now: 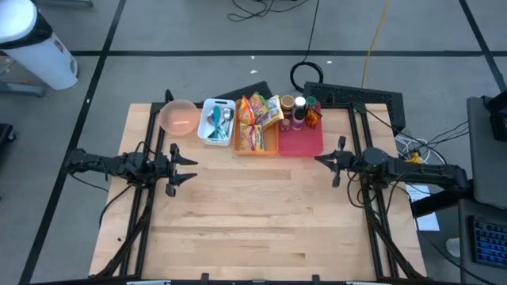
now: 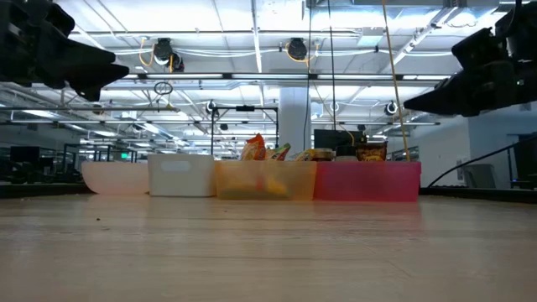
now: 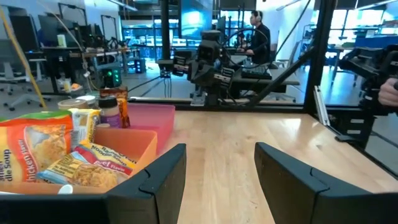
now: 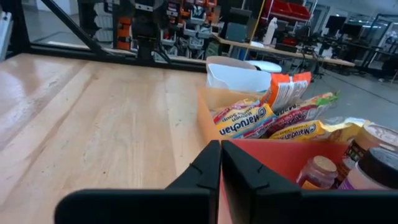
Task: Pick & Place Food Item
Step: Return to Home Position
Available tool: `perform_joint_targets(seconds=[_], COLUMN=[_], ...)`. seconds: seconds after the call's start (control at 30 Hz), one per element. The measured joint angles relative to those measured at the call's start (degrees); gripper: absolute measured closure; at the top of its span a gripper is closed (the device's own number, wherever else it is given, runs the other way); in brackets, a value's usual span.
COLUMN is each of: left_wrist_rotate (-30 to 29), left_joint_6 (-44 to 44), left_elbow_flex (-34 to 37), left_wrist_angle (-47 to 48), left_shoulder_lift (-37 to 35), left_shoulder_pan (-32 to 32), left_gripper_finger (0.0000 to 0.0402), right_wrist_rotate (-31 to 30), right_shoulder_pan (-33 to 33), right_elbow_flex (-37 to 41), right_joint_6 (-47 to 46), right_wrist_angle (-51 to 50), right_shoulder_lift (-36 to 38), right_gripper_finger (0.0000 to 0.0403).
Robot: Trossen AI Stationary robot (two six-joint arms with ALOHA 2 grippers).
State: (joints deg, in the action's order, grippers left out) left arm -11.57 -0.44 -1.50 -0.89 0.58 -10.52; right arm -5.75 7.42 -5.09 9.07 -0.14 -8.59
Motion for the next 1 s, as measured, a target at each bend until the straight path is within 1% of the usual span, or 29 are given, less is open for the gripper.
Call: perform_joint_targets(seconds=[0.2,0.33,0.43,0.57,0.77,1.0], left_wrist_rotate=[-0.3,-0.5,-0.5,-0.5,-0.5,-0.5], left_joint_6=[0.6,0.2,-0.4,-0.6,3.4,2.9], left_elbow_flex=[0.0,0.0,0.0,0.0,0.0,0.0], left_wrist_angle=[0.1,0.2,0.2,0.2,0.2,0.2], left_shoulder_lift=[0.2,0.1,0.2,0.2,0.2,0.2], left_shoulder_pan=[0.0,0.0,0.0,0.0,0.0,0.0], left_gripper_finger=[0.0204,0.0204,0.0204,0.0204,0.0204,0.0204], right_wrist_rotate=[-0.1,-0.1,-0.2,-0.2,-0.3,-0.3], right_shoulder_pan=[0.0,0.0,0.0,0.0,0.0,0.0], right_elbow_flex=[-2.5,-2.5,-2.5,-2.5,-2.5,-2.5], right_joint_6=[-0.1,-0.5,1.3,2.6,3.0,4.1], right_wrist_angle=[-8.2,-8.6,-8.6,-8.3,-7.8,-7.5], right_shoulder_lift=[4.2,7.0,8.3,8.3,8.3,8.3], right_gripper_finger=[0.0401,0.04,0.0402,0.0399,0.0402,0.0399])
